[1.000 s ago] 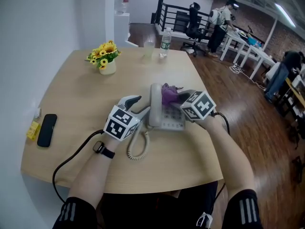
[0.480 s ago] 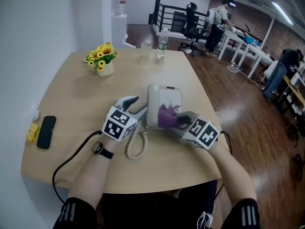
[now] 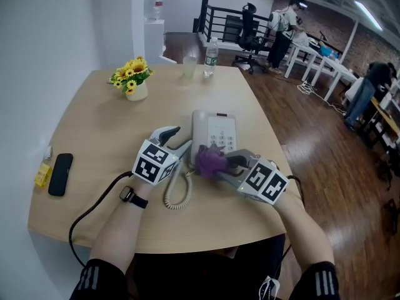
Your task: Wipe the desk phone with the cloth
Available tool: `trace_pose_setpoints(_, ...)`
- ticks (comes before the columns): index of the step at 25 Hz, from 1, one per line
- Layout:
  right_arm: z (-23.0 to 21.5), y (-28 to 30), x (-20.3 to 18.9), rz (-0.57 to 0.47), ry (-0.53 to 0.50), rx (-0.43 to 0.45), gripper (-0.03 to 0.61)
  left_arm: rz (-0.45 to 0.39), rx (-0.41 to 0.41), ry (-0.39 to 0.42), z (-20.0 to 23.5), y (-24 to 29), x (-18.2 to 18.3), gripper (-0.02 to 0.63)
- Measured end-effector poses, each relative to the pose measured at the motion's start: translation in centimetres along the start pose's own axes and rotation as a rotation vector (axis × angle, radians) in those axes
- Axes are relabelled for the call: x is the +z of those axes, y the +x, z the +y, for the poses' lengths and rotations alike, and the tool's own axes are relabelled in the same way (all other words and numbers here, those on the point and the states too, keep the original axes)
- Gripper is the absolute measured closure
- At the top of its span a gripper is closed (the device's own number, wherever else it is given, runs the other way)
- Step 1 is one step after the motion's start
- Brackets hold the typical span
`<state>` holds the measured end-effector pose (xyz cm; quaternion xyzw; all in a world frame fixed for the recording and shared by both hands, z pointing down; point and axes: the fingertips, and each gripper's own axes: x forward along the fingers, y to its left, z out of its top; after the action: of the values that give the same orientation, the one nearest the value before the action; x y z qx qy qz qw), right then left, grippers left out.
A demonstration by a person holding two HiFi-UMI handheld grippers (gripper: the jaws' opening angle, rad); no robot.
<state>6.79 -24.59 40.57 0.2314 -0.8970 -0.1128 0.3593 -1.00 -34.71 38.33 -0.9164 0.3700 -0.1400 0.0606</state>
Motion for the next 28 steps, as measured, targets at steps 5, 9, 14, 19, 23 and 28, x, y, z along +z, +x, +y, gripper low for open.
trace_pose_setpoints(5,0.1,0.7,-1.9,0.055,-0.028,-0.01,0.449,0.0,-0.003,-0.001,-0.1,0.1,0.0,0.413)
trace_pose_setpoints(9,-0.5,-0.5,-3.6,0.065,0.006,-0.025,0.449,0.002,-0.003,-0.005,0.0,0.1,0.0,0.413)
trace_pose_setpoints(14,-1.4,-2.1,-5.4,0.074,0.038,-0.059,0.451,0.0,-0.004,-0.005,-0.1,0.2,0.0,0.413)
trace_pose_setpoints(19,-1.9,-3.4,-6.8,0.091,0.066,-0.087,0.451,0.0,-0.004,-0.006,-0.1,0.0,0.1,0.411)
trace_pose_setpoints(23,-2.4,-4.6,-7.7,0.079,0.127,-0.094,0.451,0.0,-0.005,-0.006,-0.1,0.1,0.1,0.411)
trace_pose_setpoints(28,-5.5,-7.3,-6.2,-0.12,0.303,-0.175,0.449,-0.006,-0.005,-0.012,0.0,0.0,0.1,0.408)
